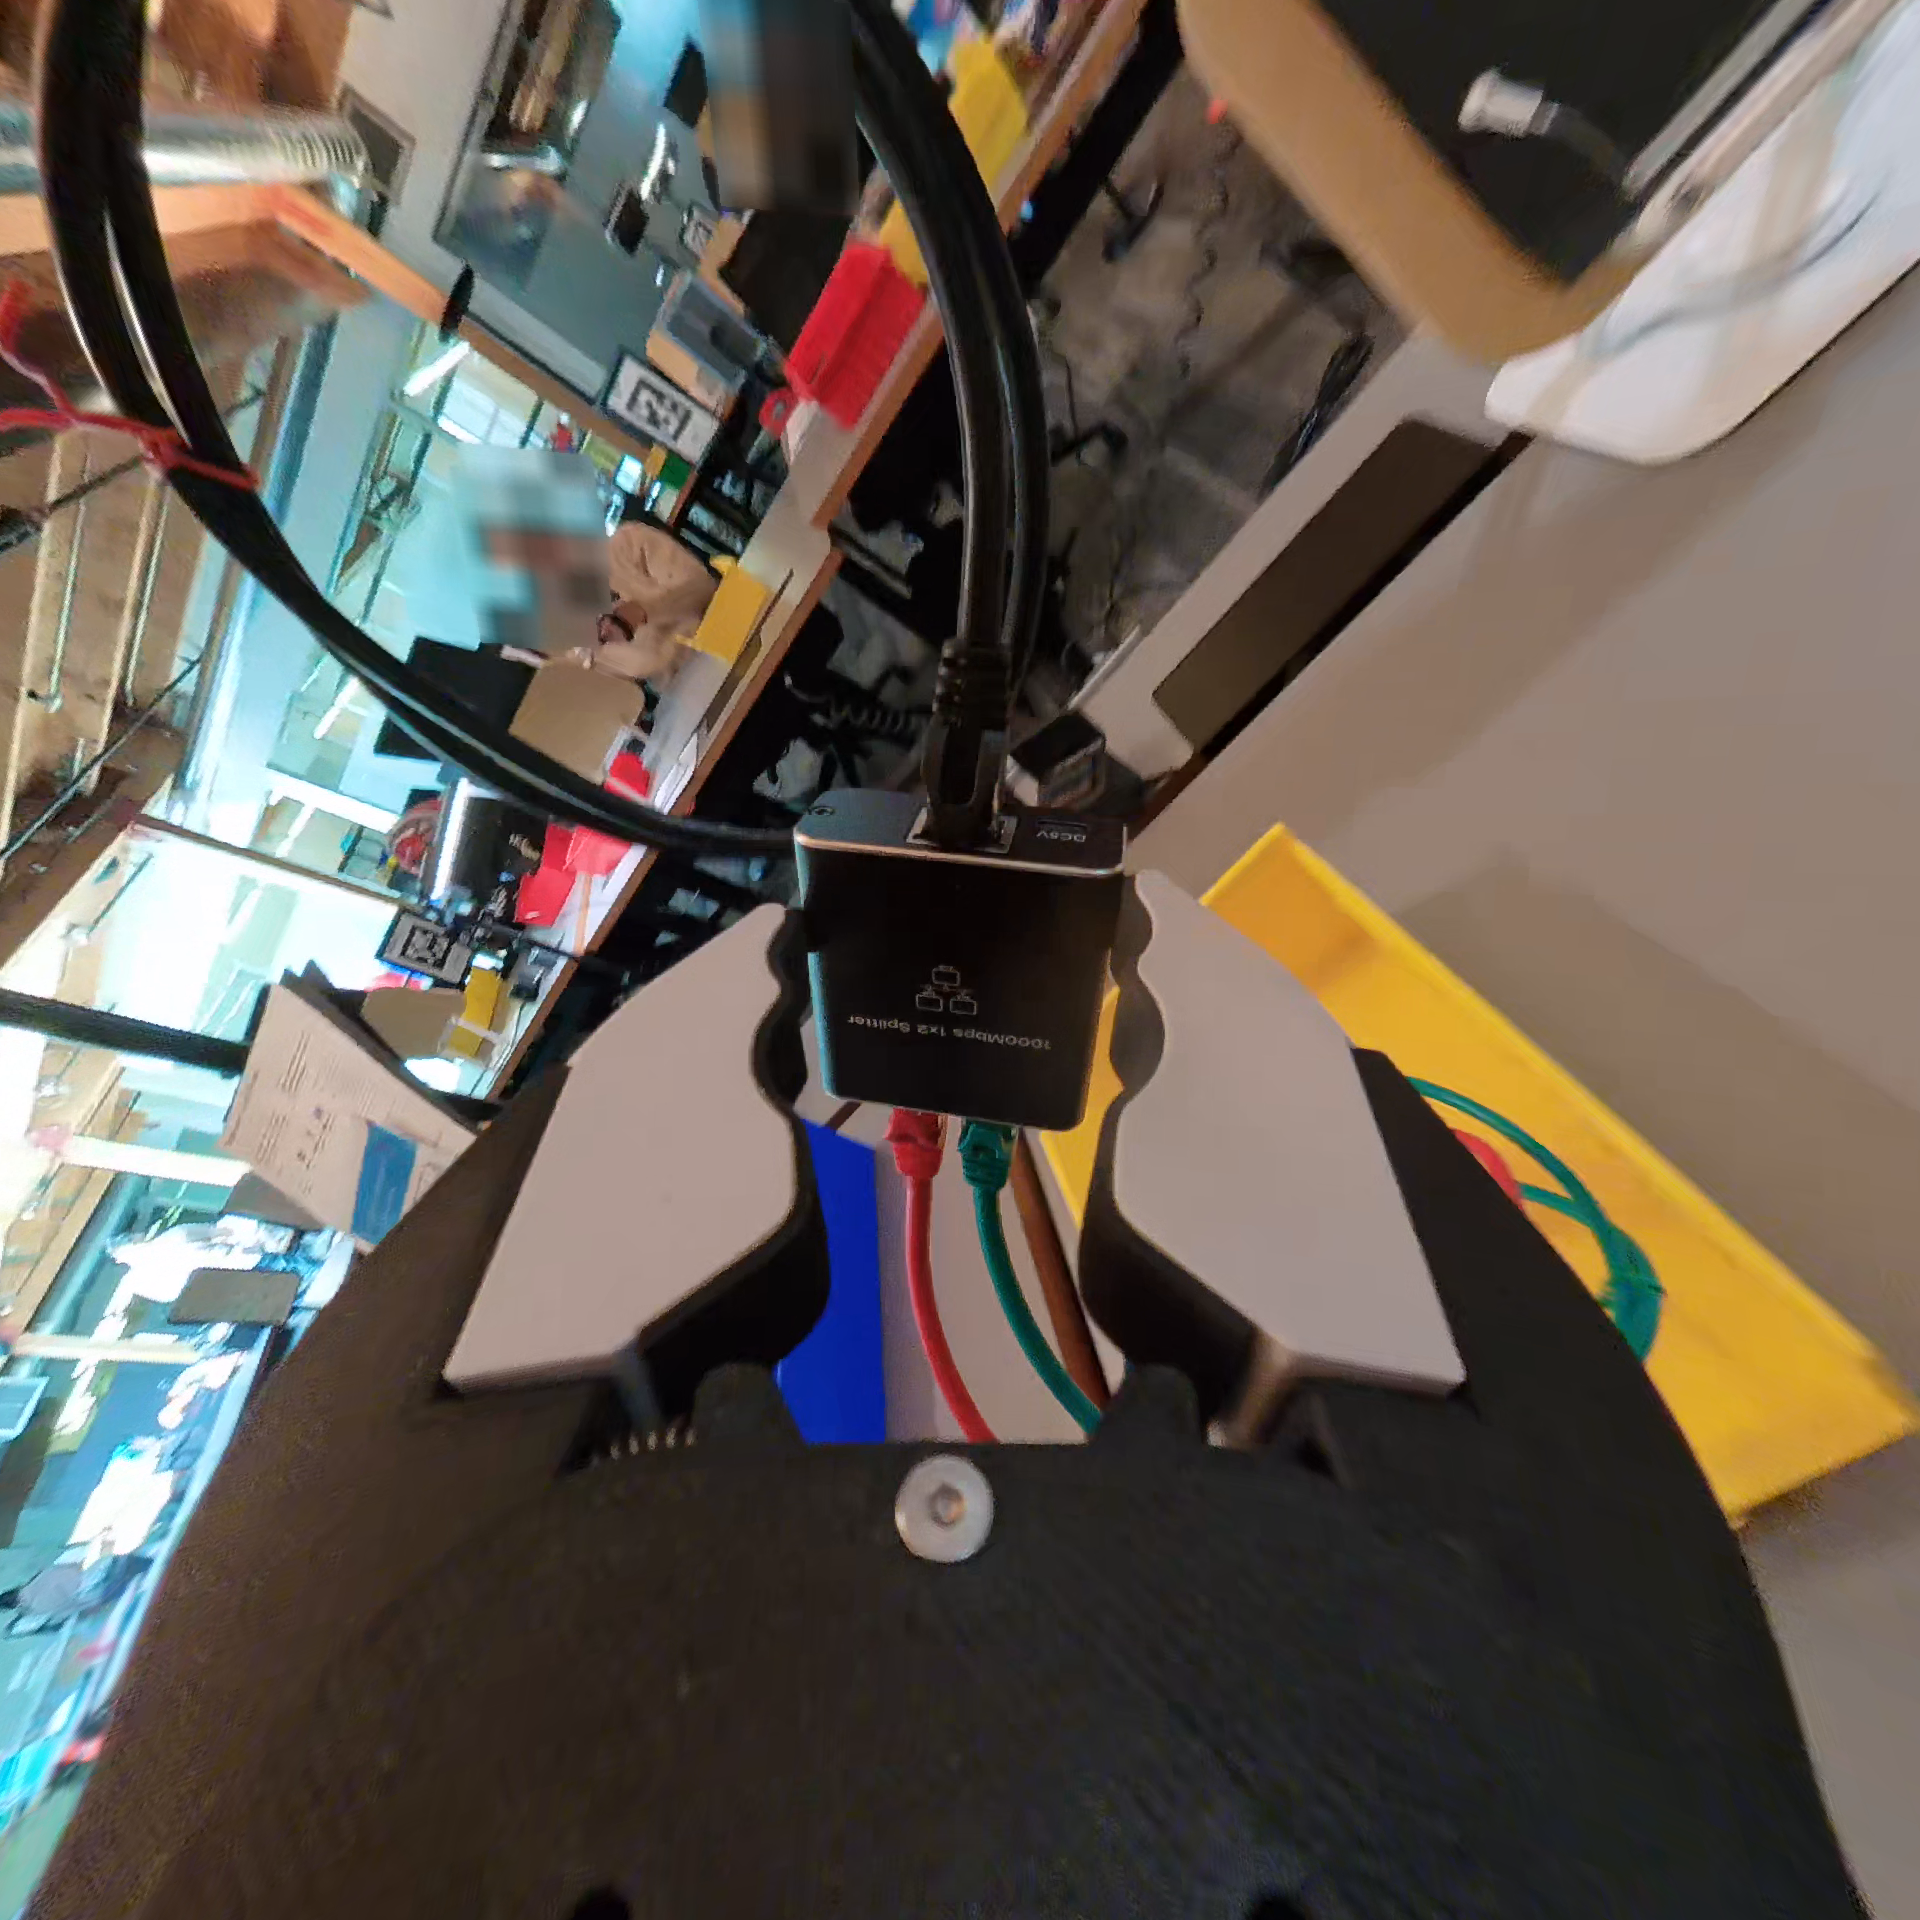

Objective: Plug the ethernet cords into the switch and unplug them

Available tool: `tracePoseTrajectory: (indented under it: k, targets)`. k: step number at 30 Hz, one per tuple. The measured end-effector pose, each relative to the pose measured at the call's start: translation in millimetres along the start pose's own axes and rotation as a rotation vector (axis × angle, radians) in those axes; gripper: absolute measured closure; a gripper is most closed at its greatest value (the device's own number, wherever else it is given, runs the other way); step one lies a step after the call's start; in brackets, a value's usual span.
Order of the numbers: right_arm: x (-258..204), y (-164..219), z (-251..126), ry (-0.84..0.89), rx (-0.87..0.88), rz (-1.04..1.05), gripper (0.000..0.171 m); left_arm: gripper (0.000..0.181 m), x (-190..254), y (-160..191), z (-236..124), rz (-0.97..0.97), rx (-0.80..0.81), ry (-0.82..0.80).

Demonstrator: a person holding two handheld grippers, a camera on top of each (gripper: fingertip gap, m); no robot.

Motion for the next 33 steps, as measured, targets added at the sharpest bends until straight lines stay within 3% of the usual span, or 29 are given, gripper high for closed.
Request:
tracePoseTrajectory:
  k: [6, 12, 14, 18, 20, 21, 24, 28, 33]
  targets:
    - [1, -3, -4, -0.009, 0.036, 0.064, 0.144, 0.123, 36, -70, -28, 0.011, 0.142, 0.098]
    - [-3, -3, -4, -0.030, 0.031, 0.058, 0.143, 0.124, 125, -117, -21, -0.010, 0.288, 0.310]
    - [-8, -2, -2, -0.054, 0.022, 0.048, 0.142, 0.125, 162, -120, -12, -0.025, 0.307, 0.371]
    - [-22, 1, 11, -0.109, 0.053, 0.152, 0.140, 0.177, 240, -121, -1, -0.059, 0.461, 0.463]
    - [-32, 1, 27, -0.164, 0.149, 0.398, 0.135, 0.180, 280, -120, 9, -0.128, 0.535, 0.506]
    - [-38, 6, 34, -0.202, 0.153, 0.505, 0.130, 0.180, 303, -116, 21, -0.137, 0.492, 0.555]
    - [-51, 16, 43, -0.257, 0.075, 0.543, 0.127, 0.181, 353, -102, 53, -0.184, 0.377, 0.672]
    - [-43, 16, 36, -0.166, 0.016, 0.285, 0.132, 0.150, 378, -85, 68, -0.215, 0.279, 0.769]
    - [-40, 21, 38, -0.215, 0.033, 0.453, 0.131, 0.105, 383, -59, 96, -0.135, 0.136, 0.734]
Point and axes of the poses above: each gripper's, where its closed fingertips meet, z out along the fingers, y out of its underside, x = y × z across the jaws, the point moved 5 cm from there along -z, back along the fingers, and after that the axes turned 3 degrees about -z, right-handed, at the moved point
